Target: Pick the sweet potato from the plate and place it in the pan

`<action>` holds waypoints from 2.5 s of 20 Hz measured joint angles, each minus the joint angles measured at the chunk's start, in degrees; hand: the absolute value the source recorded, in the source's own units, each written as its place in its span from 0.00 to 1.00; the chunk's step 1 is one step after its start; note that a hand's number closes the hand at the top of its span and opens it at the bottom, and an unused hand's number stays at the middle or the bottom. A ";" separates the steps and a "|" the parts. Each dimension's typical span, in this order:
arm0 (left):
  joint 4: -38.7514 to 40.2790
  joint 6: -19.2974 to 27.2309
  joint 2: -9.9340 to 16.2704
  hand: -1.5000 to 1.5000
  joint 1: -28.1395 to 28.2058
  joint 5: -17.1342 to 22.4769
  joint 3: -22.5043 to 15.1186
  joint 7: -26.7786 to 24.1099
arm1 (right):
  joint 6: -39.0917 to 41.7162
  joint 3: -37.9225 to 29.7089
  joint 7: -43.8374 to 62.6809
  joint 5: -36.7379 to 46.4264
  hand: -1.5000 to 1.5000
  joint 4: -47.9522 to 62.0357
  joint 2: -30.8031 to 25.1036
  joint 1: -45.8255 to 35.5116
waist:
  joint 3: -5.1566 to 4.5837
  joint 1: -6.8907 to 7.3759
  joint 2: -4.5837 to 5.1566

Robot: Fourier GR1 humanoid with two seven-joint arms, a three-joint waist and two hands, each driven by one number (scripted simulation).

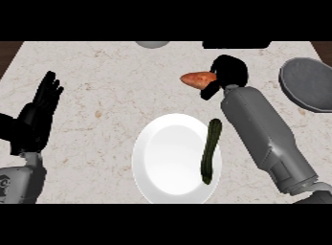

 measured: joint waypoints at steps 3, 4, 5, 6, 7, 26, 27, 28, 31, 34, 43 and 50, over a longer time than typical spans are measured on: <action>-0.22 0.00 -0.33 0.50 -0.78 -0.27 -0.70 0.73 | -7.99 -0.72 8.38 3.34 1.00 -1.03 0.31 -2.85 | 0.04 0.71 0.11; 0.15 -0.04 -0.37 0.50 -1.11 -0.23 -0.61 0.42 | -10.21 -0.79 10.84 4.52 1.00 -1.31 0.41 -3.80 | 0.04 0.83 0.18; 0.14 -0.41 -0.27 0.50 -1.19 -0.08 -0.67 0.45 | -12.13 -1.23 13.21 5.42 1.00 -1.24 0.24 -4.84 | 0.05 1.08 0.24; -0.02 -0.24 -0.36 0.50 -1.39 -0.19 -0.75 0.73 | -13.91 -1.23 15.35 6.72 1.00 -1.17 -0.04 -5.61 | 0.06 1.20 0.25; 0.40 -0.44 -0.18 0.50 -1.60 -0.08 -0.49 0.40 | -15.37 -1.23 17.37 7.96 1.00 -1.03 -0.30 -6.33 | 0.06 1.25 0.29; 0.52 -0.29 -1.46 0.50 -1.86 -0.85 -0.88 0.07 | -32.42 -17.51 1.56 -0.19 1.00 0.63 -19.72 2.45 | 0.18 1.57 0.60; 0.61 -0.20 -1.58 0.50 -1.93 -1.14 -1.08 -0.10 | -32.86 -18.20 0.01 -0.44 1.00 2.39 -21.00 2.56 | 0.20 1.77 0.70; 0.53 -0.63 -1.35 0.50 -2.18 -0.82 -0.97 0.21 | -33.96 -18.68 -1.23 -0.26 1.00 4.08 -22.15 3.18 | 0.20 2.04 0.83; -0.14 -0.87 -1.47 0.50 -2.00 -0.73 -1.18 0.45 | -35.45 -20.38 -5.18 -0.51 1.00 8.82 -26.21 4.67 | 0.26 2.59 1.07; 0.09 -0.63 -1.91 0.50 -2.97 -0.96 -1.49 0.65 | -37.56 -22.47 -9.40 -1.60 1.00 13.08 -28.93 6.15 | 0.31 2.94 1.32; -0.23 -0.90 -2.11 0.50 -4.48 -0.98 -1.88 1.42 | -40.24 -29.90 -20.50 -8.23 0.00 19.62 -32.27 8.72 | 0.63 4.31 2.06; -0.30 -0.60 -2.56 0.50 -4.06 -1.21 -2.04 0.96 | -28.69 -37.88 -28.45 -17.91 0.00 22.24 -31.03 9.84 | 0.78 4.25 2.12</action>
